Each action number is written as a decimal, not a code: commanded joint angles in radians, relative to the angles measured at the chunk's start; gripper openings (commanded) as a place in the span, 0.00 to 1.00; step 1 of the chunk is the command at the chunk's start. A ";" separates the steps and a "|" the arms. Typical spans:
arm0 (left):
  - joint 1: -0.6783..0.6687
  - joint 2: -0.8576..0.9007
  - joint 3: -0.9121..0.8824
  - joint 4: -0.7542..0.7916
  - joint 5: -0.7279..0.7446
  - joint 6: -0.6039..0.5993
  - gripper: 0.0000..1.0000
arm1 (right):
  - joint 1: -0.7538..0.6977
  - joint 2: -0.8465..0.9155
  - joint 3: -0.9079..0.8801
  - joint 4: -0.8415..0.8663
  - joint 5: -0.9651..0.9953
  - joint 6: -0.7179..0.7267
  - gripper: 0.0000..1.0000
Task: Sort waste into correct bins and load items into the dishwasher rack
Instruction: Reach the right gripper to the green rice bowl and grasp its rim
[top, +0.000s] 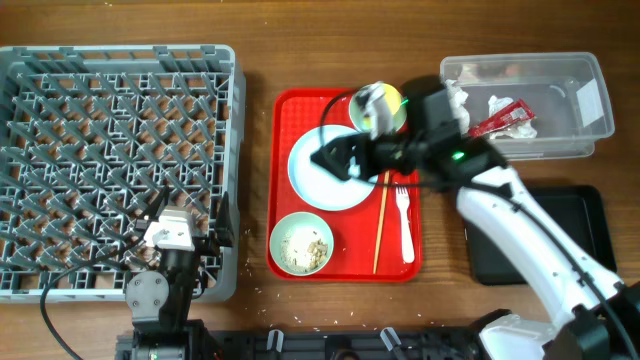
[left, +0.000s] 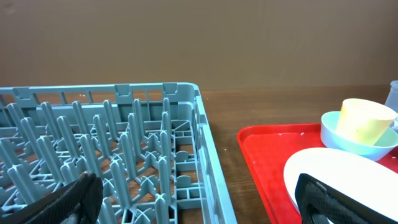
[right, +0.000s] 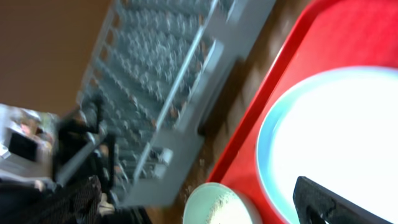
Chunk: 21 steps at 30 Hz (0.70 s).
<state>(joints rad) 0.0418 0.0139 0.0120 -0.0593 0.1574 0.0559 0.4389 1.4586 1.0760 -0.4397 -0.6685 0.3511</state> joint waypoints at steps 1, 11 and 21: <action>-0.003 -0.007 -0.006 -0.001 0.006 0.016 1.00 | 0.267 -0.019 0.002 -0.161 0.429 0.050 1.00; -0.003 -0.007 -0.006 -0.001 0.006 0.016 1.00 | 0.488 0.043 -0.039 -0.278 0.562 0.330 0.45; -0.003 -0.007 -0.006 -0.001 0.006 0.016 1.00 | 0.486 0.174 -0.056 -0.323 0.701 0.418 0.39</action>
<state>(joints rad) 0.0418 0.0139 0.0120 -0.0593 0.1574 0.0559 0.9234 1.6184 1.0252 -0.7422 -0.0528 0.7498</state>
